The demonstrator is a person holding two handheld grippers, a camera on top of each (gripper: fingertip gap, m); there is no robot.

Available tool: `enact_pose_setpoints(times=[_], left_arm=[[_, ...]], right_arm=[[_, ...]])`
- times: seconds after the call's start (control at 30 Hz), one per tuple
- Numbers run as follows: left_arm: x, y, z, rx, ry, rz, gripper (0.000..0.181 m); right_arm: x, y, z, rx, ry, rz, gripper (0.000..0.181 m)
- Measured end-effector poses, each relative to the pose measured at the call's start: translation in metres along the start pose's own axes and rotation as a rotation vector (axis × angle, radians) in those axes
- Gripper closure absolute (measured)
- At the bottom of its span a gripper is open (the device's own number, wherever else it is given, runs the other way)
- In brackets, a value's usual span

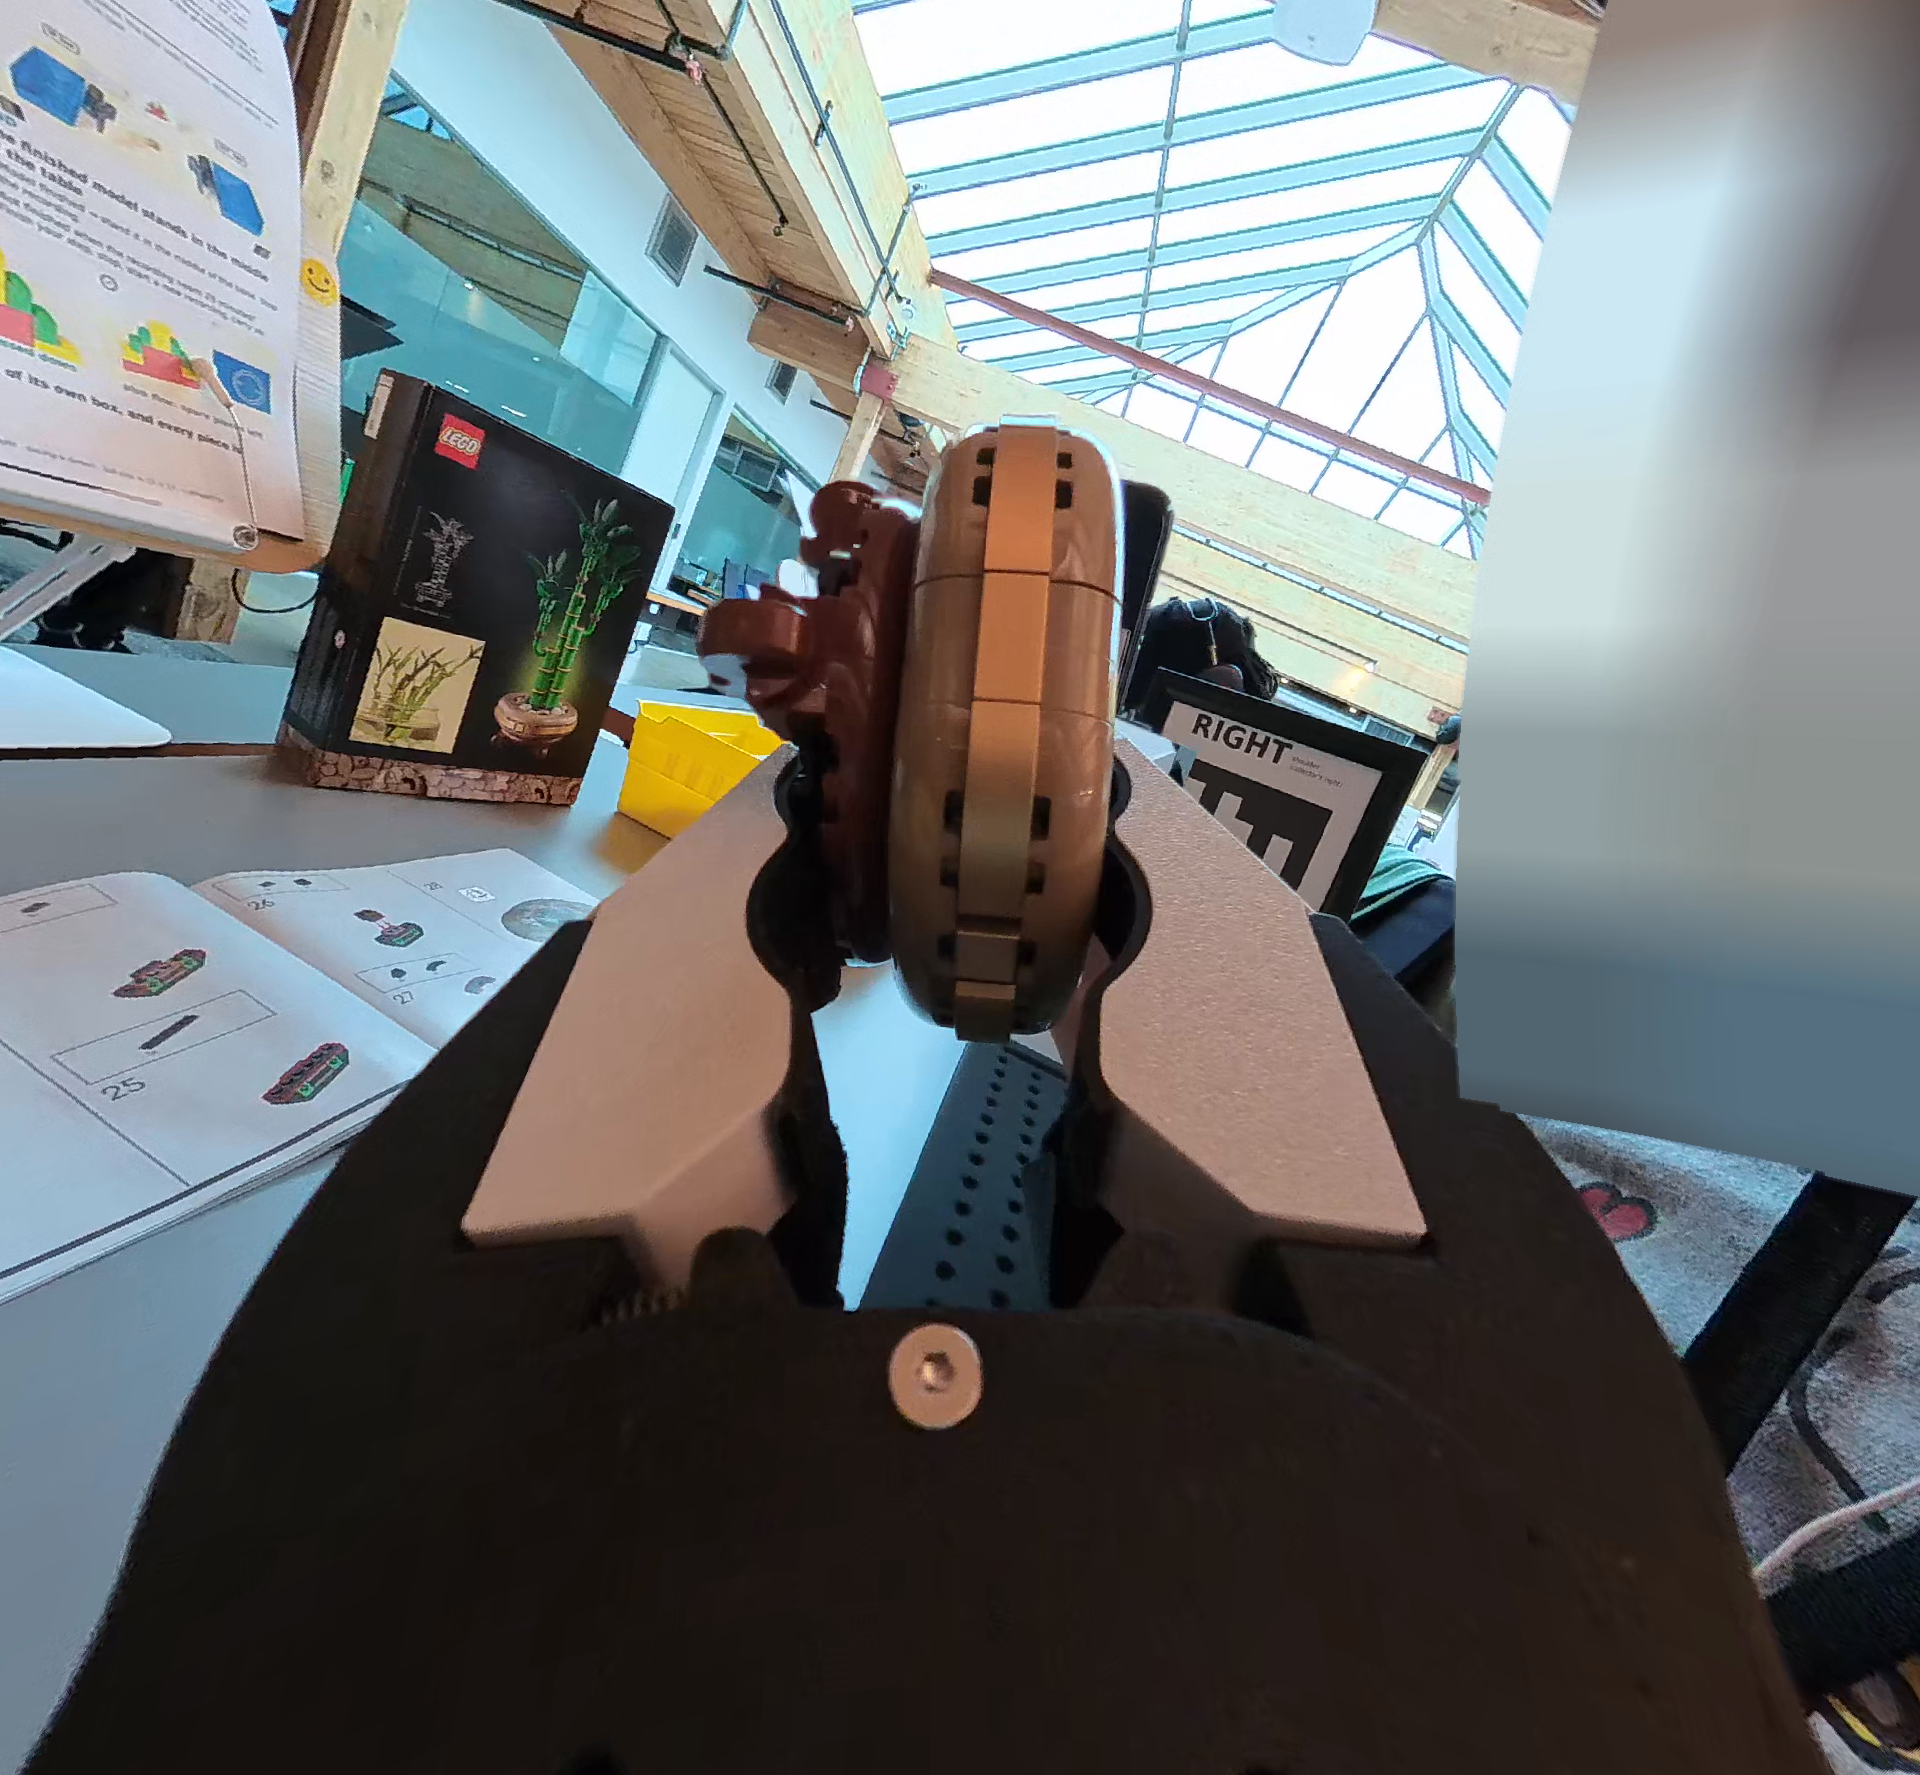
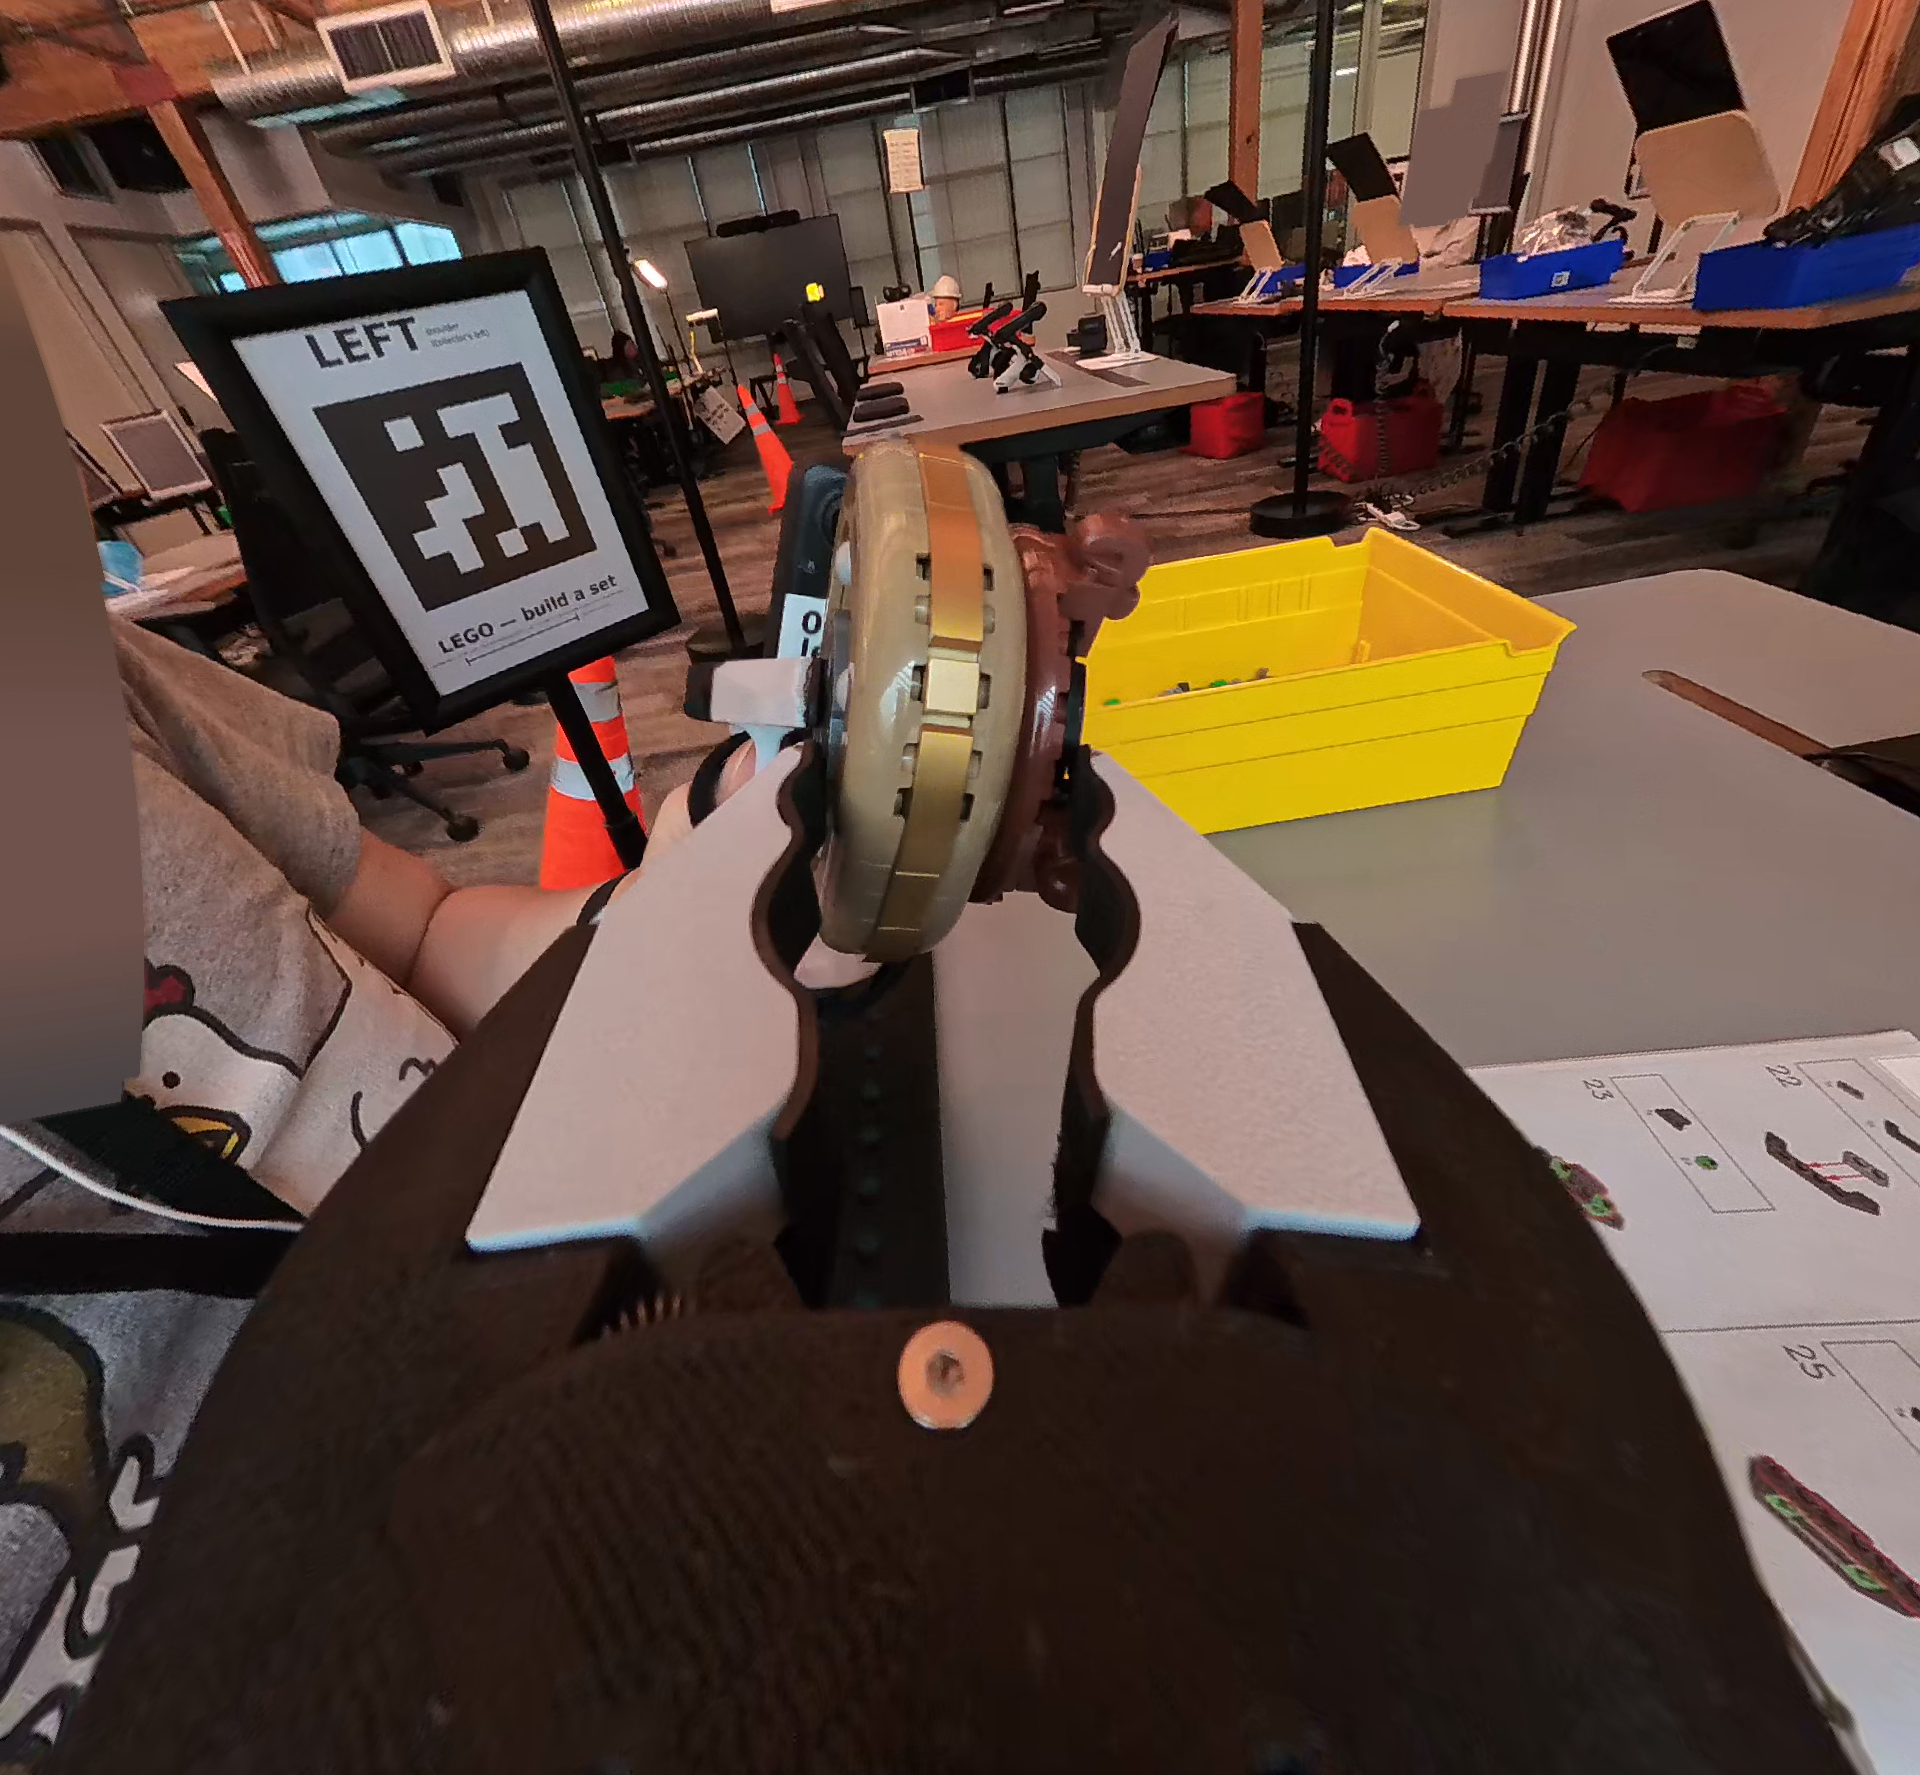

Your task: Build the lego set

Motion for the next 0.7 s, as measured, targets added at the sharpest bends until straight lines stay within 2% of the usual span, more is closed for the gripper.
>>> enact_pose_setpoints(times=[0.4,0.5,0.7], left_arm=[[-0.002,0.008,-0.032,0.366,-0.111,-0.042,0.125],[0.0,0.017,-0.044,0.403,-0.195,-0.072,0.131],[0.0,0.024,-0.049,0.425,-0.223,-0.102,0.131]], right_arm=[[0.003,0.024,0.033,-0.367,0.037,0.037,0.136],[0.003,0.034,0.043,-0.471,0.036,0.046,0.136],[0.005,0.04,0.052,-0.598,-0.022,0.11,0.137]])
Point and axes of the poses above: each gripper's, where its closed fingertips meet, x back along the fingers, y out of its underside, z = x × y across the jaws, the point moved 3 cm from there along x, back along the fingers, and after that the axes turned 2 degrees about z, right-handed, at the moved point
